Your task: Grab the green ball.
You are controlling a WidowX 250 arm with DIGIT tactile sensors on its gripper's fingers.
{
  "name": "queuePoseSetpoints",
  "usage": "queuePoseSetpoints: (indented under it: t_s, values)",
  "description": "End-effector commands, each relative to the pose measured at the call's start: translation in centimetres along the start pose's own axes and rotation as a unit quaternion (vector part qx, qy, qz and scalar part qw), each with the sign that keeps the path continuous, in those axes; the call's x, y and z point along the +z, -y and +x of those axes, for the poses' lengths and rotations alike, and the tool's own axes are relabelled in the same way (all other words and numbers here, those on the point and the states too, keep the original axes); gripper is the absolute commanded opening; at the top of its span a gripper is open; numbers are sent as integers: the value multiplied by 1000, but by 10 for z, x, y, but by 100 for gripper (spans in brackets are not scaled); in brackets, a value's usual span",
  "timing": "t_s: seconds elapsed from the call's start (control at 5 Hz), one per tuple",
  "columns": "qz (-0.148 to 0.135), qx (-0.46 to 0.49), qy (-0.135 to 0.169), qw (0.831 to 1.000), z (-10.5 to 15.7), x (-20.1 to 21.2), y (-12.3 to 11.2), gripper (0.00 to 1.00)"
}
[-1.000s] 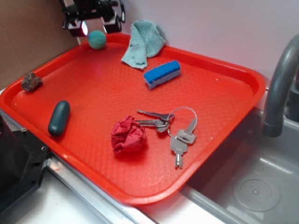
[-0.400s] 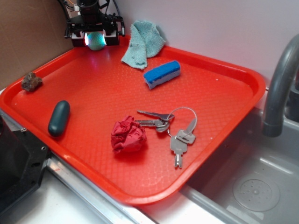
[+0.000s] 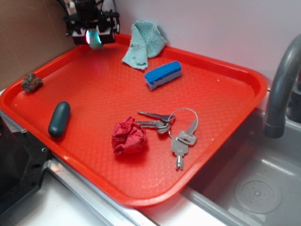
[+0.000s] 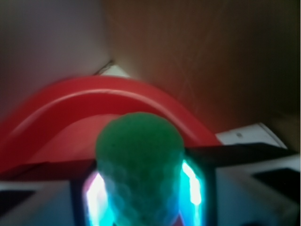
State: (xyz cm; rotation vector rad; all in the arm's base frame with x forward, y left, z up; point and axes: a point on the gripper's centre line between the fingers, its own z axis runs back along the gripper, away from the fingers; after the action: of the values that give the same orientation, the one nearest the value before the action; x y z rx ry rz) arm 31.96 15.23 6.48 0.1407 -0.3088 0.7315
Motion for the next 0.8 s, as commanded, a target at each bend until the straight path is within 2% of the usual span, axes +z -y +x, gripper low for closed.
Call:
queuePoseSetpoints:
  t_s: [0.0,0.2,0.4,0.6]
  values:
    - [-55,-113,8,992,-26,142,10,0]
    - [-71,-129,-38,988,-53,185,9,0]
    - [-81,-120,-98,985,-71,217,-10,0]
    - [-81,-141,-109,981,-80,229,-23,0]
